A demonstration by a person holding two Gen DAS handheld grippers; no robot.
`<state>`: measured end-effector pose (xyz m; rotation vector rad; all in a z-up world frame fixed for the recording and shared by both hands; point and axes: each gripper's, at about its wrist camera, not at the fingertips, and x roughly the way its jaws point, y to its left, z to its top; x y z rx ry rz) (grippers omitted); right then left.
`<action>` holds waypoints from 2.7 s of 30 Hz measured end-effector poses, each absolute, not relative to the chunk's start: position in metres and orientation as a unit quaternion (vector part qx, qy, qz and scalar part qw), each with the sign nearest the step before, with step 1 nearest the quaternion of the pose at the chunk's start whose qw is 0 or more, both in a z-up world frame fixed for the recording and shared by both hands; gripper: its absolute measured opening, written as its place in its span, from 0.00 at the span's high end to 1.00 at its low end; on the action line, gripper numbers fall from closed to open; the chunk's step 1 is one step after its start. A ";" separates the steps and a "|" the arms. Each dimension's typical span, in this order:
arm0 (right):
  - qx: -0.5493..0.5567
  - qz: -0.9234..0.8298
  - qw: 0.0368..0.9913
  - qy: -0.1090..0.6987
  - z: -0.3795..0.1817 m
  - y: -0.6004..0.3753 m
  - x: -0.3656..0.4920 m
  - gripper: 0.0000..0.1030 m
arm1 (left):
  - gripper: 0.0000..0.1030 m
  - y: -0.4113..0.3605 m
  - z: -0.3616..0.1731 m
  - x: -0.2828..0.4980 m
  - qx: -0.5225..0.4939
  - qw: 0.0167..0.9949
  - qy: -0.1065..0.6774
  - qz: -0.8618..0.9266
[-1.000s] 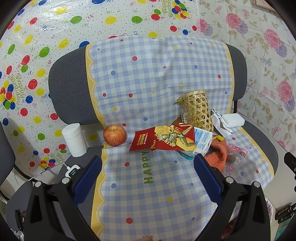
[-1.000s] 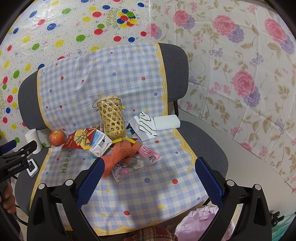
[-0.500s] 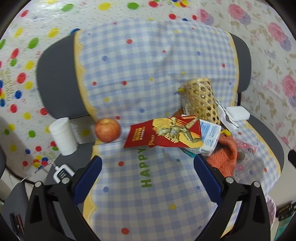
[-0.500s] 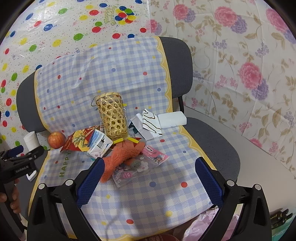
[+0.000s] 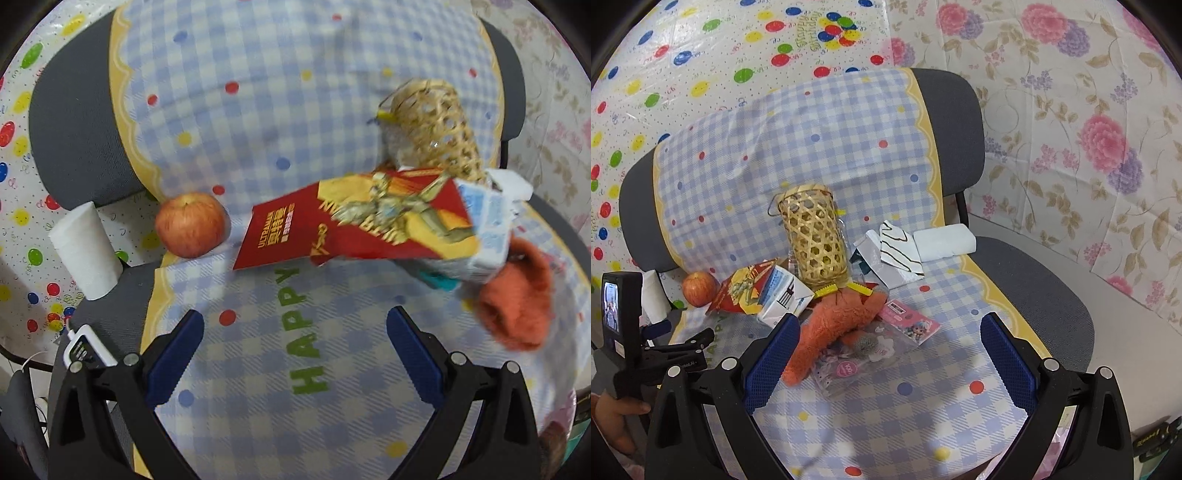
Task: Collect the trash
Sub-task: 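Grasp the white milk carton with the right gripper while the left holds white paper, then carry the milk carton to the pink wastebasket and open the right gripper while the left tool drops the paper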
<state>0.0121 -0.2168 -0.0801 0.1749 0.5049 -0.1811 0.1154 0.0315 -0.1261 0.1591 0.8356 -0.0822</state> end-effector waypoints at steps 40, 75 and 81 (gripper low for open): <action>0.043 -0.017 0.966 0.255 -0.086 -0.184 0.013 0.11 | 1.00 0.056 -0.056 0.077 0.014 0.931 0.341 -0.130; -0.094 0.081 0.945 0.303 -0.117 -0.063 0.139 0.35 | 1.00 0.096 -0.064 0.092 -0.010 0.932 0.349 -0.097; -0.026 0.092 0.961 0.258 -0.077 -0.093 0.088 0.35 | 1.00 0.084 -0.043 0.079 0.007 0.939 0.321 -0.120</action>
